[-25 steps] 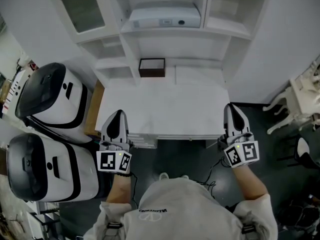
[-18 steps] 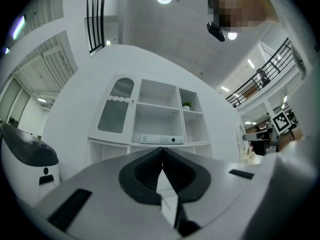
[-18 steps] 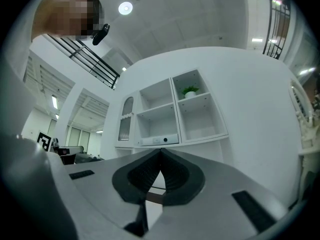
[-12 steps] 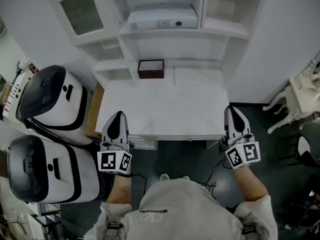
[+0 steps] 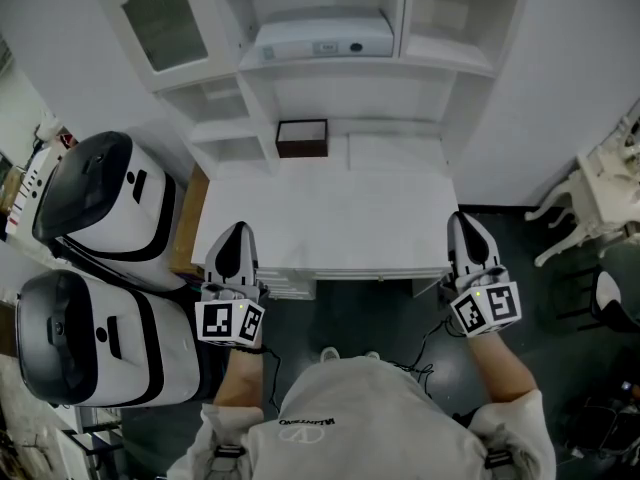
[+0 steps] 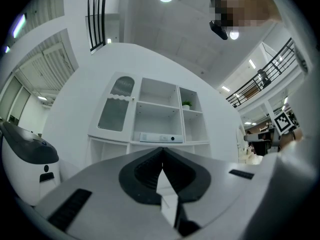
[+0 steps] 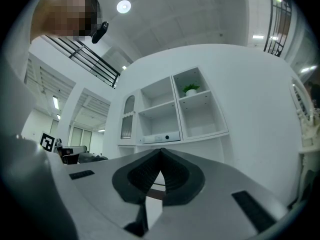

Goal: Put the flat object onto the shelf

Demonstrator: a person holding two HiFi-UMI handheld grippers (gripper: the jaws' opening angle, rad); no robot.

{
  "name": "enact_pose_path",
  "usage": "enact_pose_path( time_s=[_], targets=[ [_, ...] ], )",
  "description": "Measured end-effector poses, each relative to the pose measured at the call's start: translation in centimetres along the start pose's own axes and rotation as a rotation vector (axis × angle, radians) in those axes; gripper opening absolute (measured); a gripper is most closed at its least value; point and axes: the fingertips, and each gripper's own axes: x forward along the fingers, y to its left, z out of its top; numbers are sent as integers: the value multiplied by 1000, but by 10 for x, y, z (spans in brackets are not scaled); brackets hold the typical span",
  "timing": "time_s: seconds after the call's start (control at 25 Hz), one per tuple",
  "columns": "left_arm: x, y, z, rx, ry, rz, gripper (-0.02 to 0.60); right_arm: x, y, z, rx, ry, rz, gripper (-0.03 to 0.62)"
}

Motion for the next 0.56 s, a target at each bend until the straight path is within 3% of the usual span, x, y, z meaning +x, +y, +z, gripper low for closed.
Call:
enact_pose_path(
  time_s=[0.56],
  targets=[
    [-2, 6, -6, -23, 8, 6, 5, 4, 6, -6, 13, 15, 3, 9]
  ],
)
